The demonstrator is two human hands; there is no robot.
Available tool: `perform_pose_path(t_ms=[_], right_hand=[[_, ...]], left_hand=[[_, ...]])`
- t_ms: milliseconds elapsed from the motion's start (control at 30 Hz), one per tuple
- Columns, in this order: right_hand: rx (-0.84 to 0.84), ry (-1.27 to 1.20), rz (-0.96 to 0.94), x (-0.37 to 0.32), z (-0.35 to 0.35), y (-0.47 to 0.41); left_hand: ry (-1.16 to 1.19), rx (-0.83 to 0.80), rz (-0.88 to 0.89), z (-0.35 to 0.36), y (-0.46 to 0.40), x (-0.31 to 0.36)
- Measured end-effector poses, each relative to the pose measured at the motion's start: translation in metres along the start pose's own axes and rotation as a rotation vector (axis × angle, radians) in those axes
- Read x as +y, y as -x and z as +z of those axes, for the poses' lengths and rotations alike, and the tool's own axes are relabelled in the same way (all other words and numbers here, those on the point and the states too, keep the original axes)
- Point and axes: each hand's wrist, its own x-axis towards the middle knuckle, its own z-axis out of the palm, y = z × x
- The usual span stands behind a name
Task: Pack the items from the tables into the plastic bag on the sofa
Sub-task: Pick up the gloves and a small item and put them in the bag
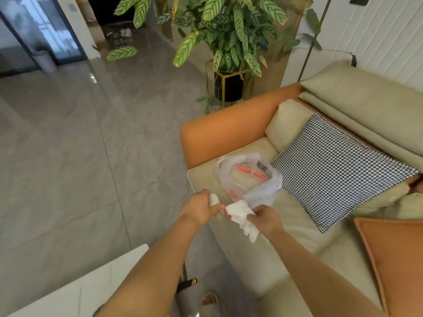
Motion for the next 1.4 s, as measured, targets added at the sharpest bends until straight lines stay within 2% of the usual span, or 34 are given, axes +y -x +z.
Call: perform_pose_path(t_ms=[267, 767, 1133, 1400], right_hand=[[0.047, -0.036, 0.085, -0.012, -0.006, -0.048], [-0.02, -0.104, 0.196, -0.012, -0.043, -0.168], [0.023, -0.184, 0.232, -0.02, -0.05, -0.251], [0.072, -0.244, 0.244, -0.003, -0.028, -0.309]], left_hand=[[-0.149, -0.062, 0.069, -0.003, -0.068, 0.015], [-0.126, -0.134, -0.005, 0.012, -0.175, 0.068], [-0.138, -0.164, 0.0, 0.027, -0.265, 0.083], [-0.152, -0.209, 0.059, 0.061, -0.329, 0.074]])
